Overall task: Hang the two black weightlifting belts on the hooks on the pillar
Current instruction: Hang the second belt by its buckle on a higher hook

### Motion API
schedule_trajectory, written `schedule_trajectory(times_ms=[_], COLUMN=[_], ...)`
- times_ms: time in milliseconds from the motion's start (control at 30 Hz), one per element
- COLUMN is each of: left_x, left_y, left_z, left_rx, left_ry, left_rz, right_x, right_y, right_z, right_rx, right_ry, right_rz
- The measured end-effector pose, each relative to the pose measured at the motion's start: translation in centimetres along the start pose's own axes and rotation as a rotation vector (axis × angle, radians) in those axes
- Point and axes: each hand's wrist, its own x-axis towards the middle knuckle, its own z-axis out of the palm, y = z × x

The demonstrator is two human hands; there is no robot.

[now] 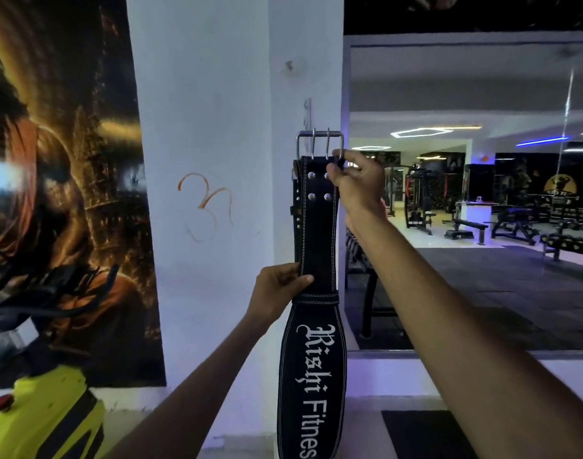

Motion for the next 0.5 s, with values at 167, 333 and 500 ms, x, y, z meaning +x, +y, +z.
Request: schedule_trajectory(times_ms=[167,333,500], left_x=[-2.6,-6.7,-9.3], left_y=[-1.6,-6.2,-9.6], left_z=[0.6,0.6,0.2], left_rx=[-0.06,-0.037,0.018], left_ry=[0.032,-0.052,-0.16], left_rz=[-0.052,-0.186,-0.278], right_x=[-0.6,-1.0,-1.6], right_y=[0.2,-0.3,0.0], right_z=[-0.3,-0.5,-0.6], right_rx=[0.001,0.003,-0.024], right_ry=[0.012,0.044,0.037], right_rz=[0.007,0.018,0.026])
